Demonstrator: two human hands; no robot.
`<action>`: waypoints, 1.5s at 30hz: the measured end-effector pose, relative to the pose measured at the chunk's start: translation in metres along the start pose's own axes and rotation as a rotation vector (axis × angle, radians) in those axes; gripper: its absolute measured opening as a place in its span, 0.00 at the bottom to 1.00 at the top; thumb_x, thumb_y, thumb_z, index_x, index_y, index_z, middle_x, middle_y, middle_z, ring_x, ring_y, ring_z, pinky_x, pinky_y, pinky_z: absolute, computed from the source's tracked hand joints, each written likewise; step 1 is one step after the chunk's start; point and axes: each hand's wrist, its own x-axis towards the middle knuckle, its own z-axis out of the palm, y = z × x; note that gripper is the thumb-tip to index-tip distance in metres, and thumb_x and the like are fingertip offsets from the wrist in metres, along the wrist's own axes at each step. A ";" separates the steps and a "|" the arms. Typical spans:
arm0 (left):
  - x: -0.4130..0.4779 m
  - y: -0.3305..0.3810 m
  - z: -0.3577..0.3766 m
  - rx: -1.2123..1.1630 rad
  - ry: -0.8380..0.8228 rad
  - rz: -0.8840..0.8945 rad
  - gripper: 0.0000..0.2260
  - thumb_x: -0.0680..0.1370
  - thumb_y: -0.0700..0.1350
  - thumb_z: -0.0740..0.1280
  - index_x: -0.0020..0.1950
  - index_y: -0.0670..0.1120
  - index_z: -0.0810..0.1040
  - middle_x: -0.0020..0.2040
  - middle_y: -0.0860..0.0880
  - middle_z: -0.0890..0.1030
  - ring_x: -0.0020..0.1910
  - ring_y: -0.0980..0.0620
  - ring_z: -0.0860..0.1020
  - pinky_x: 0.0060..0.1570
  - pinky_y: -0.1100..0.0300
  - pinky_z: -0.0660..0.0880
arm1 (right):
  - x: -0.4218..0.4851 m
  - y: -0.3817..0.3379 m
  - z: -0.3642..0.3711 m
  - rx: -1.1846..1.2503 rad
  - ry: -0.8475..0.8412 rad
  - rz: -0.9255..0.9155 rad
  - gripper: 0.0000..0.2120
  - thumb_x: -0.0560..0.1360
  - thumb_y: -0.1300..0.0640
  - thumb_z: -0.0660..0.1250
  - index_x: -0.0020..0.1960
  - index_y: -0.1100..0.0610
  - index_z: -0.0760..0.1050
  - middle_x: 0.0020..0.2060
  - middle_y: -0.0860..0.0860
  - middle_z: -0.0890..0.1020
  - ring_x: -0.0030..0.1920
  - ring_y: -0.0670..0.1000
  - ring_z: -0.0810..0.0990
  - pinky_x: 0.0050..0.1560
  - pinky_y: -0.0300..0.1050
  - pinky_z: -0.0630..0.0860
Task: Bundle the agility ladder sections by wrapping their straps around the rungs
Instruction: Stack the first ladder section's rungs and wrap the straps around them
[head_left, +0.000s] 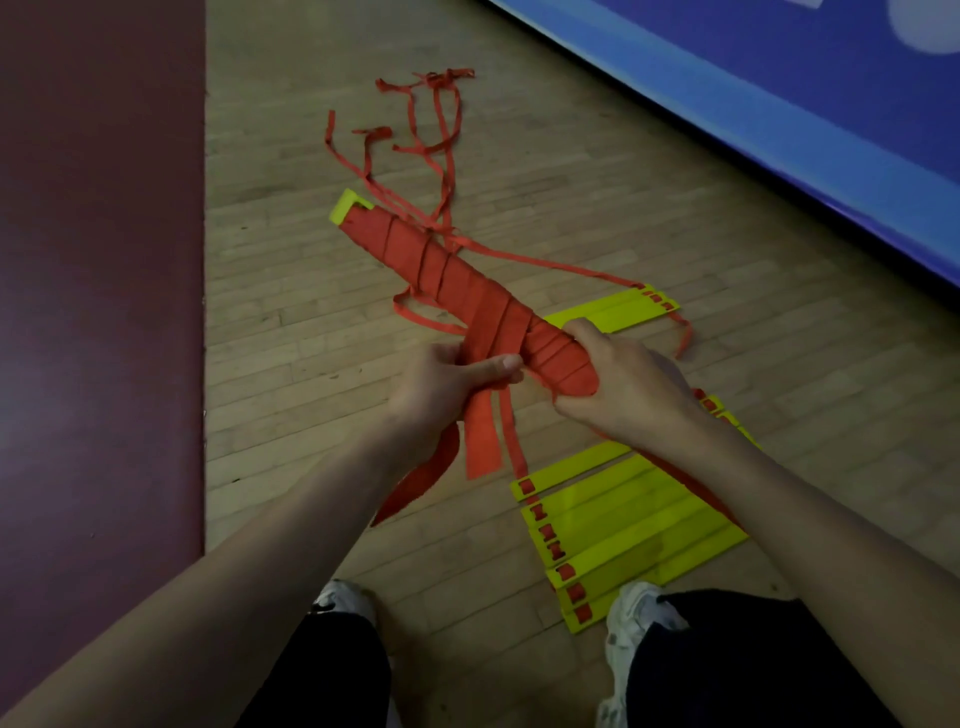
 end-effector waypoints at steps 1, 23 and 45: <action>-0.001 0.001 0.000 0.001 -0.013 0.006 0.04 0.74 0.39 0.71 0.40 0.41 0.79 0.31 0.52 0.82 0.24 0.60 0.74 0.23 0.71 0.68 | 0.000 0.002 0.001 0.006 -0.005 0.009 0.28 0.66 0.46 0.71 0.63 0.47 0.66 0.50 0.53 0.82 0.51 0.59 0.81 0.46 0.50 0.75; 0.003 -0.006 -0.002 -0.246 -0.168 0.043 0.05 0.79 0.37 0.63 0.54 0.43 0.74 0.40 0.46 0.83 0.29 0.54 0.81 0.29 0.62 0.78 | 0.004 0.016 0.001 0.171 -0.026 0.072 0.27 0.63 0.44 0.73 0.58 0.47 0.69 0.45 0.52 0.82 0.47 0.58 0.81 0.46 0.52 0.77; 0.004 -0.012 0.000 -0.153 -0.179 0.016 0.07 0.78 0.34 0.62 0.51 0.39 0.80 0.36 0.50 0.83 0.33 0.57 0.80 0.36 0.67 0.77 | 0.009 0.028 0.005 0.219 0.024 0.053 0.26 0.59 0.45 0.72 0.56 0.43 0.69 0.35 0.48 0.81 0.38 0.53 0.82 0.40 0.51 0.79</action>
